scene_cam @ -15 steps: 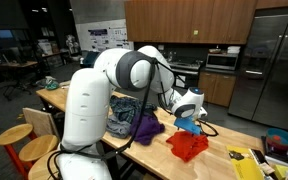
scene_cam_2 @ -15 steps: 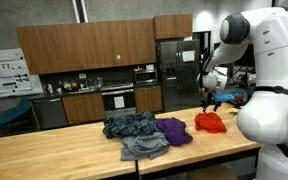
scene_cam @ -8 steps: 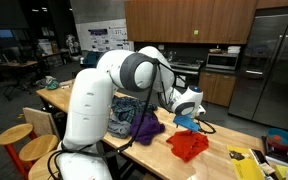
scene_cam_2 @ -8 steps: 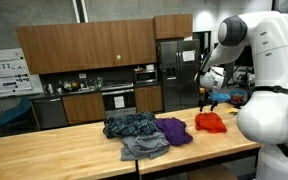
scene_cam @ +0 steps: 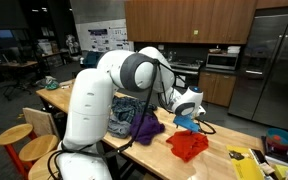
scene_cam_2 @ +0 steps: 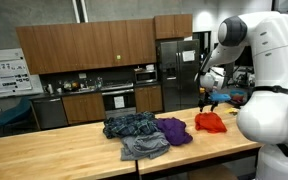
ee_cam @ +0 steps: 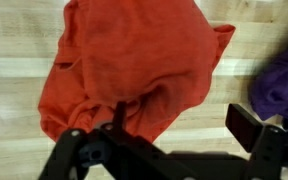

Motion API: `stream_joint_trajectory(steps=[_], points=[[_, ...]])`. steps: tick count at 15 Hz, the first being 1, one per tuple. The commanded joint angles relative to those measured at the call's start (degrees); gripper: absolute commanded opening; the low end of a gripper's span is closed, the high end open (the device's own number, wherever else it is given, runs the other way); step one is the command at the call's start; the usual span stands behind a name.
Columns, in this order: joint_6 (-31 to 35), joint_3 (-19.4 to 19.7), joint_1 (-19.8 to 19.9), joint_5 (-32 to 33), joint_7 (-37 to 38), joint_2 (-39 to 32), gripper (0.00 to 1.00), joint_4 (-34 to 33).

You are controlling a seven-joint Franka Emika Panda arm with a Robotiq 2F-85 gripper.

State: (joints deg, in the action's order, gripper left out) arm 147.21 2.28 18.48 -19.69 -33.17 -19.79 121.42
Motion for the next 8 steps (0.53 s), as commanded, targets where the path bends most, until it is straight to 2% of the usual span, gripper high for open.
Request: stream_joint_trajectory(steps=[1, 8], points=[[-0.07, -0.45, 0.43, 0.4, 0.35, 0.06, 1.0, -0.01], [-1.52, 0.03, 0.42, 1.68, 0.4, 0.23, 1.0, -0.52]])
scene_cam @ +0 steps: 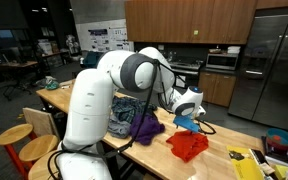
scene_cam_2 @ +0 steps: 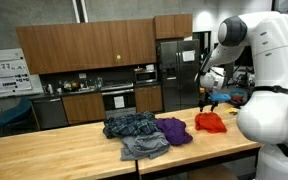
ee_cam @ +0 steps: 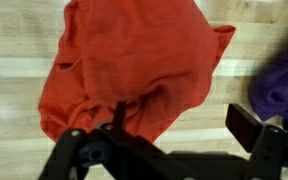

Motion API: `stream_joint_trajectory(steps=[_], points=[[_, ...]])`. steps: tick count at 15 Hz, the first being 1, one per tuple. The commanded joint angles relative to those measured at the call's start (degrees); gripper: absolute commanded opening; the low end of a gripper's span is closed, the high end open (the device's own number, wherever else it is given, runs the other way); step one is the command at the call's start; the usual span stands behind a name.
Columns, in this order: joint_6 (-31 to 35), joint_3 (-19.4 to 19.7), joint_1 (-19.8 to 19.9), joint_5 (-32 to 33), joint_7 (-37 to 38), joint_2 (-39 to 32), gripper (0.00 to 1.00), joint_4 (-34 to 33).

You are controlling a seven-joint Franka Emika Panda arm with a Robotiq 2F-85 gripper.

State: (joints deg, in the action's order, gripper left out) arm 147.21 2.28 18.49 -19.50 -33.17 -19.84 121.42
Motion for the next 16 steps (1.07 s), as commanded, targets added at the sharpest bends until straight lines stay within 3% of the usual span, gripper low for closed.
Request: stream_joint_trajectory(steps=[1, 9, 15, 16], points=[[-2.89, 0.46, 0.32, 2.47, 0.93, 0.27, 1.0, -1.06], [-14.97, 3.77, -0.03, 10.99, 4.92, -1.08, 1.0, -7.47], [-13.31, 2.63, -0.57, 8.95, 9.05, -6.8, 1.0, -12.69], [-13.54, 2.16, -0.35, 8.51, 8.91, -8.08, 0.75, -13.72]])
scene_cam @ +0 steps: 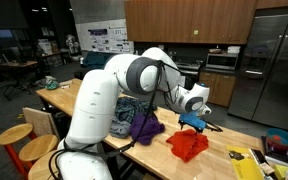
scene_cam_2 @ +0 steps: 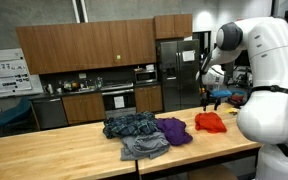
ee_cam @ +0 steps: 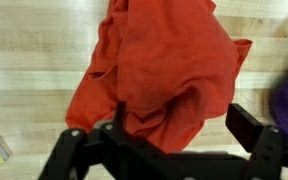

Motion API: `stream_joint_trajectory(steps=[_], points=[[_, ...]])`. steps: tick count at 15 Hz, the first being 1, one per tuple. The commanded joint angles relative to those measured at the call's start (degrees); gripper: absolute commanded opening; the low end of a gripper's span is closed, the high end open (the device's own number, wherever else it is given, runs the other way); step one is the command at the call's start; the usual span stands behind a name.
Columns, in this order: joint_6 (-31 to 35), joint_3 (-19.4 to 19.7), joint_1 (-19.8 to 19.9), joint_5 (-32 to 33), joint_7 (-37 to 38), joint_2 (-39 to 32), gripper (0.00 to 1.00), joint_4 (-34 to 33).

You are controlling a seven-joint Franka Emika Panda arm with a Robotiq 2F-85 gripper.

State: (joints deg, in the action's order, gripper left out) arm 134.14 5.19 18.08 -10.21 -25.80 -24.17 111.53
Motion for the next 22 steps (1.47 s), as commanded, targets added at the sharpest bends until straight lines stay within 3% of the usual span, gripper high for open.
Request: stream_joint_trajectory(steps=[1, 11, 22], points=[[-0.36, -1.03, 0.09, -0.79, 1.94, -4.84, 0.74, -4.6], [-1.27, -0.82, -0.01, 0.8, 6.46, -8.83, 0.01, -7.48], [-0.97, 0.99, 0.01, 3.22, 12.74, -14.27, 0.01, -10.84]])
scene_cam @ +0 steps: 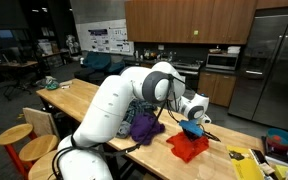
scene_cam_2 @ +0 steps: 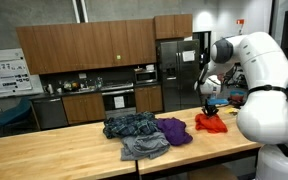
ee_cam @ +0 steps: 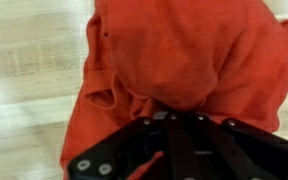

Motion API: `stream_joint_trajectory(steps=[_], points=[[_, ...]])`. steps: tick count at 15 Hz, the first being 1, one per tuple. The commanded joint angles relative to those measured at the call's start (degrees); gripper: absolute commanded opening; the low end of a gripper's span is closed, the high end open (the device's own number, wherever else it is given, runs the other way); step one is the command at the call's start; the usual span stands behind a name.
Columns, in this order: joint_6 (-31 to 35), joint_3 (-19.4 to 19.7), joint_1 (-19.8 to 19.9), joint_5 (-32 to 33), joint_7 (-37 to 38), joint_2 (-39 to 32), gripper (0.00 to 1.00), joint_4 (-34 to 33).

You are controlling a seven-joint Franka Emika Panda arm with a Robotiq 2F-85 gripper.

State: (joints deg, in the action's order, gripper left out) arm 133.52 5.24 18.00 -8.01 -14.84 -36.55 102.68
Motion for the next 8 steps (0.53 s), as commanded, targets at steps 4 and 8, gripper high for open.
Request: stream_joint_trajectory(steps=[4, 8], points=[[3.76, 0.92, 0.06, 1.29, 1.22, -1.26, 0.01, -0.58], [9.99, 1.85, -0.59, 3.67, 1.78, -0.32, 0.01, 0.9]])
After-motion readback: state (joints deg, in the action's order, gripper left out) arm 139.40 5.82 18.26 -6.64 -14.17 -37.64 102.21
